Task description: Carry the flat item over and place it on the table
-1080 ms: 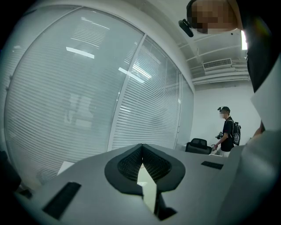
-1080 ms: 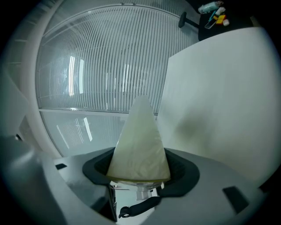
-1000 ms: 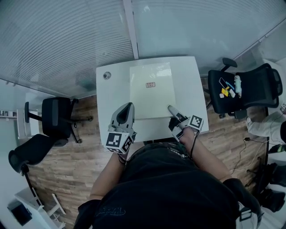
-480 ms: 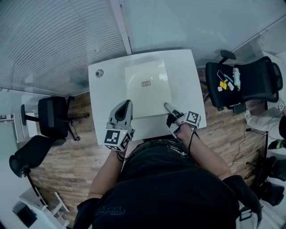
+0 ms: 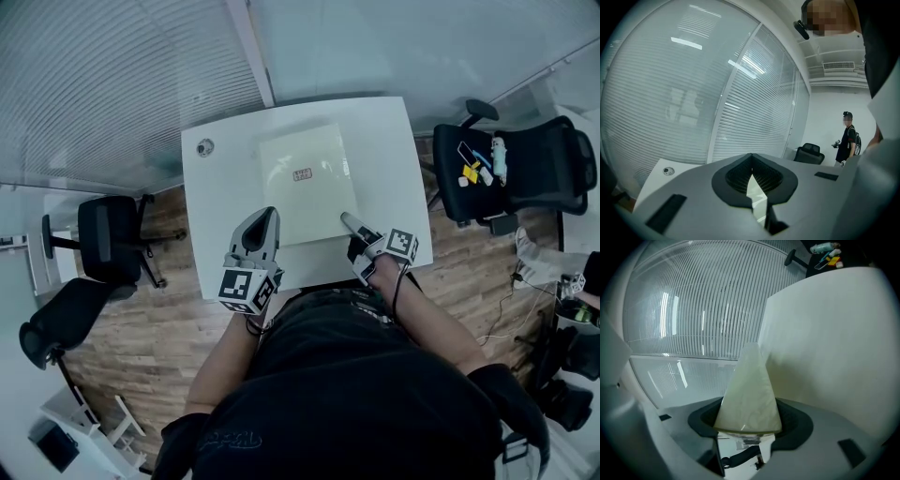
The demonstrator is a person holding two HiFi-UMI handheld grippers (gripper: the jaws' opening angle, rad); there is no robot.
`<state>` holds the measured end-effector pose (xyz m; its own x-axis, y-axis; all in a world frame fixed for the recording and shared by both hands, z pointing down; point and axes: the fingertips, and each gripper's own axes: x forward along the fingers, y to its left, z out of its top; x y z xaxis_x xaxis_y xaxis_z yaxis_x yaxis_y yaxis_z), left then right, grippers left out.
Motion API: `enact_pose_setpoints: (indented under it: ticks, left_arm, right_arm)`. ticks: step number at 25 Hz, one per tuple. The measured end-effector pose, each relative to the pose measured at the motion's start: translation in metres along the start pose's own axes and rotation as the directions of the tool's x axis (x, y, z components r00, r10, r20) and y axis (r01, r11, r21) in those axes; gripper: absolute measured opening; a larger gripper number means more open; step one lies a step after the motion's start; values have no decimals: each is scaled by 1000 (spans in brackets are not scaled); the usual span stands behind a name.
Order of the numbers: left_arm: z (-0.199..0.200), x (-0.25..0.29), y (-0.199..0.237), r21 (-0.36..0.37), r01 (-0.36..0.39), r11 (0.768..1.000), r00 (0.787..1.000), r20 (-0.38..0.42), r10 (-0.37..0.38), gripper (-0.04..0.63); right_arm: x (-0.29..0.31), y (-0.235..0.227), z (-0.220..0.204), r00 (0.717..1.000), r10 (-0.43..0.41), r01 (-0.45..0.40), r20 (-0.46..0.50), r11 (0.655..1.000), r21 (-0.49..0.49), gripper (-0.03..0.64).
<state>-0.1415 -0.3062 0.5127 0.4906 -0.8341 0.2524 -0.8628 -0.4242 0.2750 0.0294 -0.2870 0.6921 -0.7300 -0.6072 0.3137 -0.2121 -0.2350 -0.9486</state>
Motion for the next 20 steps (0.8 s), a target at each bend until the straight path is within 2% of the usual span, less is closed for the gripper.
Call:
enact_pose_setpoints:
  ticks: [10,13,20]
  left_arm:
    - [-5,1,-3,-10,-6,1000,1000,-15,6,12]
    - [-9,2,-6,-20,1,1000,1000,-27,-1,12]
    - [-15,5,-8,-18,5,1000,999,-48,-6,12]
  right_arm:
    - [-1,-15,3,1000,-12,12,-12,1000,-10,290]
    - [0,-24,6,1000,-7,7,-1,1000,16,290]
    - [2,-35,12,999,-41,42,3,995,-92,290]
